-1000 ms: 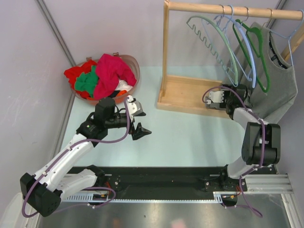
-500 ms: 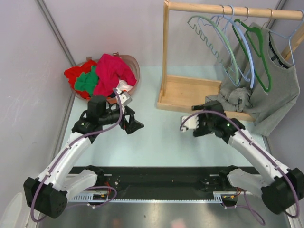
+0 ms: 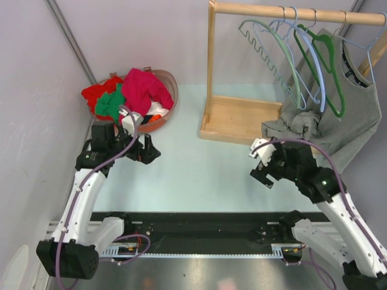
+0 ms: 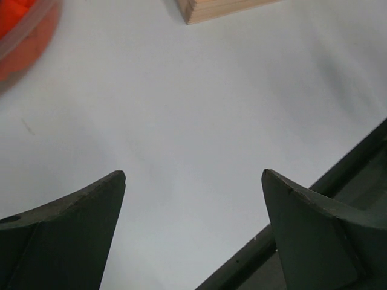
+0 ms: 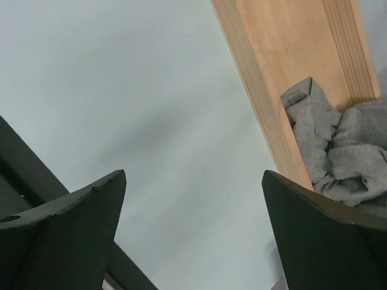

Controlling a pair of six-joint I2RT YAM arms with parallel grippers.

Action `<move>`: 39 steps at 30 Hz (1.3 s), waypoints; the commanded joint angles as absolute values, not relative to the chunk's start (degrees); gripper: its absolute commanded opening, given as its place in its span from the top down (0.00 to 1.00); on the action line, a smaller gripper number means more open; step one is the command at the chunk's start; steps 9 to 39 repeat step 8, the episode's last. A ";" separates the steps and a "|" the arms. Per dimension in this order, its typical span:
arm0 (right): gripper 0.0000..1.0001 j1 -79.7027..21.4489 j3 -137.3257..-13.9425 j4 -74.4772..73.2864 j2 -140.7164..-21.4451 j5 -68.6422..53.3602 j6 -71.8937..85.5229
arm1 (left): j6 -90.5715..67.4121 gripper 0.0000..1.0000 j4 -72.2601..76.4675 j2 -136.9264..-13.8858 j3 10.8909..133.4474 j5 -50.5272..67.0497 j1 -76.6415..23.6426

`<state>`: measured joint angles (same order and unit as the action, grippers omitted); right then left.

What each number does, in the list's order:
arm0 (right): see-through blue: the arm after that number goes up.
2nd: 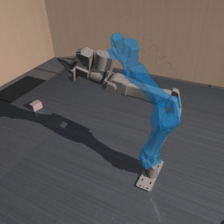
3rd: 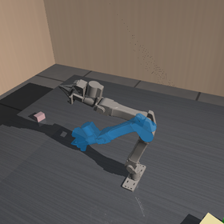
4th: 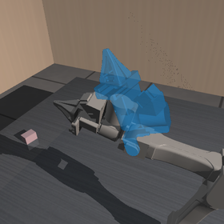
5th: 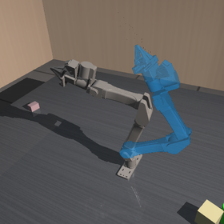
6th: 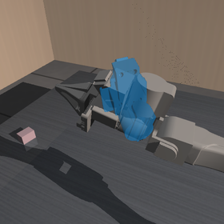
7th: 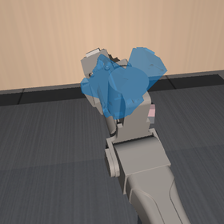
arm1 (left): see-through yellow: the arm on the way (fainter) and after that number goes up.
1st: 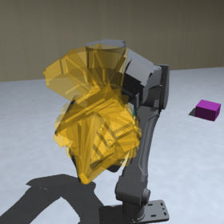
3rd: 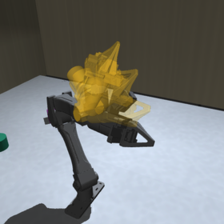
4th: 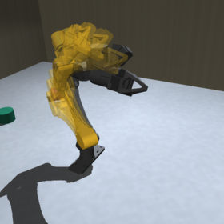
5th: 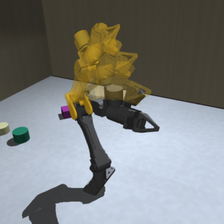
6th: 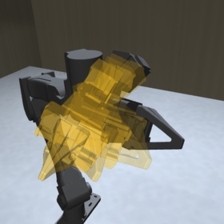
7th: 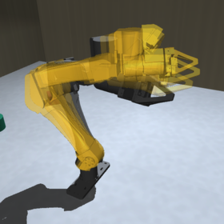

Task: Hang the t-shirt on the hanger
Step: Reset both arms

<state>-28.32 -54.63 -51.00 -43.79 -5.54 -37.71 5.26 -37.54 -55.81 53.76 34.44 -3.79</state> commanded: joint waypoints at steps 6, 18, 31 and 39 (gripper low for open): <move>0.00 -21.10 -58.62 -55.99 -34.28 -6.33 -27.07 | 7.73 0.00 -38.94 -45.01 52.74 18.73 -3.25; 0.00 -19.78 -58.71 -55.99 -32.79 -5.89 -26.98 | 7.74 0.00 -39.02 -44.04 52.30 18.63 -3.25; 0.00 -19.78 -58.71 -55.99 -32.79 -5.89 -26.98 | 7.74 0.00 -39.02 -44.04 52.30 18.63 -3.25; 0.00 -19.78 -58.71 -55.99 -32.79 -5.89 -26.98 | 7.74 0.00 -39.02 -44.04 52.30 18.63 -3.25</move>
